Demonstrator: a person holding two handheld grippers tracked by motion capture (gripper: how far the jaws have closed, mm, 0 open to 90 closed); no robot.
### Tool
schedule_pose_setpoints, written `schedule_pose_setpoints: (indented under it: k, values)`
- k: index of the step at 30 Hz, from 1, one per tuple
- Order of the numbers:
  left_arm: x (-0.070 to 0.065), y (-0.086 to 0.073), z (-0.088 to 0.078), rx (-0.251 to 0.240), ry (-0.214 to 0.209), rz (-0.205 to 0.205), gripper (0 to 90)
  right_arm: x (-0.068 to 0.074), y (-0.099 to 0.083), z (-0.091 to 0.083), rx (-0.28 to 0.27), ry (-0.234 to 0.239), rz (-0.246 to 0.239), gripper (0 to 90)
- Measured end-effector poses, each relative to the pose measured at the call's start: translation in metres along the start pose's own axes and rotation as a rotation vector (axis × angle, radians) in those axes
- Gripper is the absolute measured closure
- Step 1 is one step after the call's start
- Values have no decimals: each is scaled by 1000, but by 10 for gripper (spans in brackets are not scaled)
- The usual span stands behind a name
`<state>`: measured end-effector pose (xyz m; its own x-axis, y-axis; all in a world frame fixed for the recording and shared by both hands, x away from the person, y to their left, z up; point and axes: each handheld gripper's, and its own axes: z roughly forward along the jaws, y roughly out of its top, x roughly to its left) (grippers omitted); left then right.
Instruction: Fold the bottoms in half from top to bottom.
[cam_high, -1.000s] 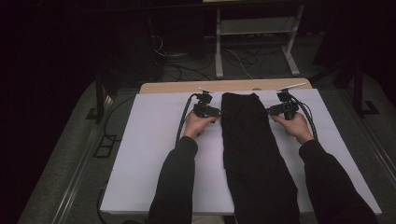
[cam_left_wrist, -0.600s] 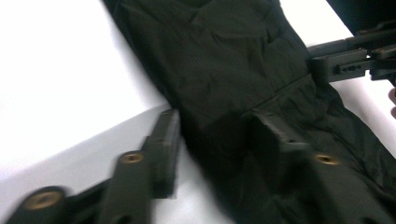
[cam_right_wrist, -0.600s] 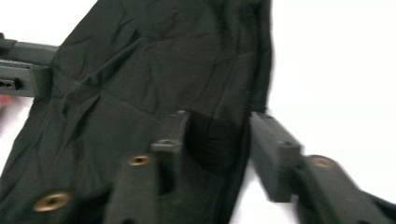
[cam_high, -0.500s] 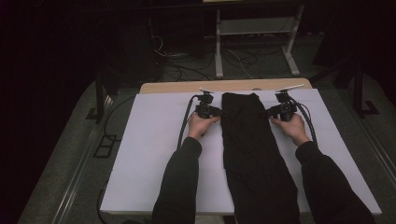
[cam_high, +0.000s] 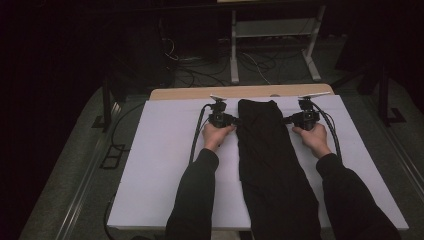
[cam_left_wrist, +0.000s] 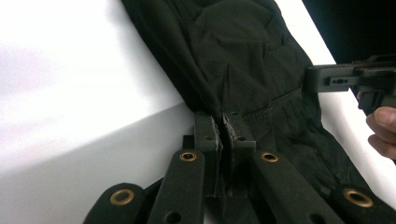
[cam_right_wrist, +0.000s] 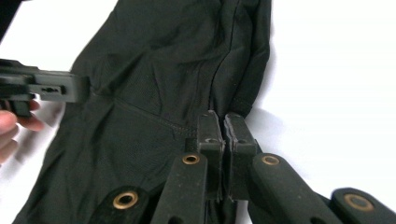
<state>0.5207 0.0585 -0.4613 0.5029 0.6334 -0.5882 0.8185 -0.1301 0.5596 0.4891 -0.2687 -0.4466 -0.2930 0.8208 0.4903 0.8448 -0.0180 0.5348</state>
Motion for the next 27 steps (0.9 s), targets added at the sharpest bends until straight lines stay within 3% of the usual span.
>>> schedule_pose_setpoints:
  k: [12,19,27]
  values:
    - [-14,0,-15,-42,-21,54,855,3,-4,-24,-66,78,-34,856]
    - [-15,-4,-20,-56,-41,49,855,4,-14,-33,-86,99,-47,856]
    - [-24,-9,-25,-55,-55,77,855,-3,-27,-36,-114,138,-20,856]
